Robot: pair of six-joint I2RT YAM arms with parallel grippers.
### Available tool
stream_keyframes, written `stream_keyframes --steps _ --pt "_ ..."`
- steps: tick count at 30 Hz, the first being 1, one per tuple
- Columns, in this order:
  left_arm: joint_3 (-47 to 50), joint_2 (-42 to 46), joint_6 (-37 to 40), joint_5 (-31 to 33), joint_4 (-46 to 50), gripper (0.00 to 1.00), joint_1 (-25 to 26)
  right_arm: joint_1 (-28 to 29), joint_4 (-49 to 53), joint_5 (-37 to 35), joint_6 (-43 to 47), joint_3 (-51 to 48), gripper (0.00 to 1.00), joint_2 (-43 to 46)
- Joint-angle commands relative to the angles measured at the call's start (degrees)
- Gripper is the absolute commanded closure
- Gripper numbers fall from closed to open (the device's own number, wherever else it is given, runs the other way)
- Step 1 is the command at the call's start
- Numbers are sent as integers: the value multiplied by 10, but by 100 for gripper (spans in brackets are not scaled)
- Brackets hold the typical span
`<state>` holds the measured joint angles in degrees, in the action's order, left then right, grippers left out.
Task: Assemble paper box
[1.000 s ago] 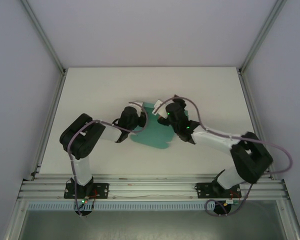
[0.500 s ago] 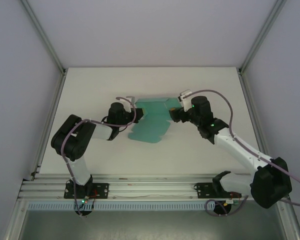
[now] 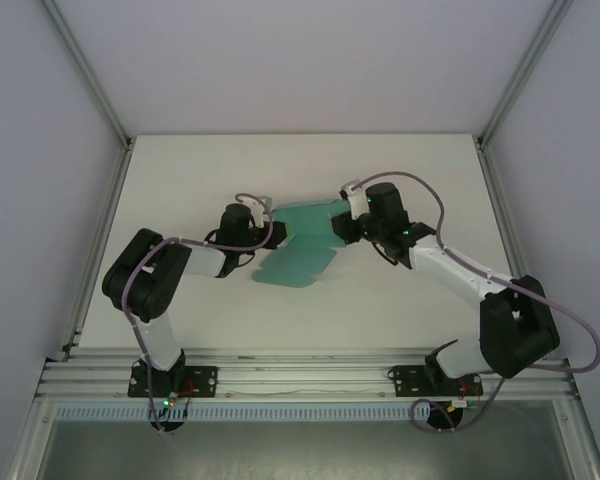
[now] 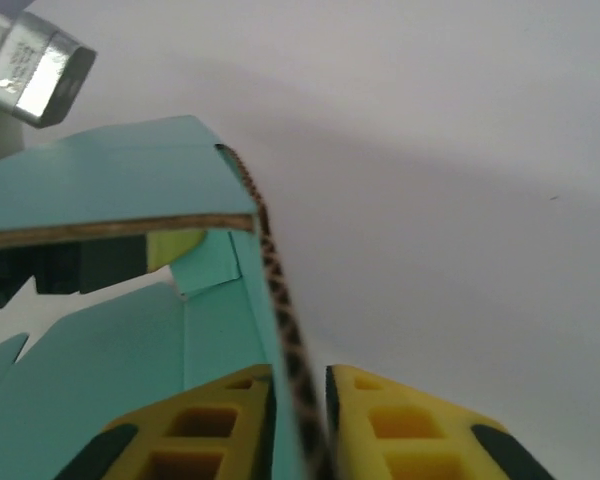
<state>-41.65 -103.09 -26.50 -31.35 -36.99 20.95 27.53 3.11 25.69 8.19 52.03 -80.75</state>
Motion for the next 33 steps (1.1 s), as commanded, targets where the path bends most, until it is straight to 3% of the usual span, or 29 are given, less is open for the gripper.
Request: stream_keyframes --steps 1,4,11,19,22,25,26,30,33 --pt "-18 -9 17 -1 29 100 10 2 -25 52 -10 -12 88 -16" --pt "-20 -27 8 -5 32 99 10 2 0 64 18 -14 95 -26" --pt "-21 -38 6 -15 14 85 9 2 0 71 93 -42 100 -29" --pt "-29 -53 -5 -23 -26 82 5 2 24 73 118 -29 100 -37" --pt "-26 -58 -16 -35 -58 74 1 2 29 75 125 -28 100 -37" --pt "-18 -59 -30 -36 -102 77 -2 2 39 73 131 -26 100 -39" --pt "-20 -70 -32 -34 -104 82 -2 2 41 73 133 -26 100 -38" --pt "-45 -82 -19 -8 -59 100 -2 2 43 71 132 -26 100 -37" --pt "-60 -80 -22 59 4 100 0 2 45 69 124 -27 100 -32"
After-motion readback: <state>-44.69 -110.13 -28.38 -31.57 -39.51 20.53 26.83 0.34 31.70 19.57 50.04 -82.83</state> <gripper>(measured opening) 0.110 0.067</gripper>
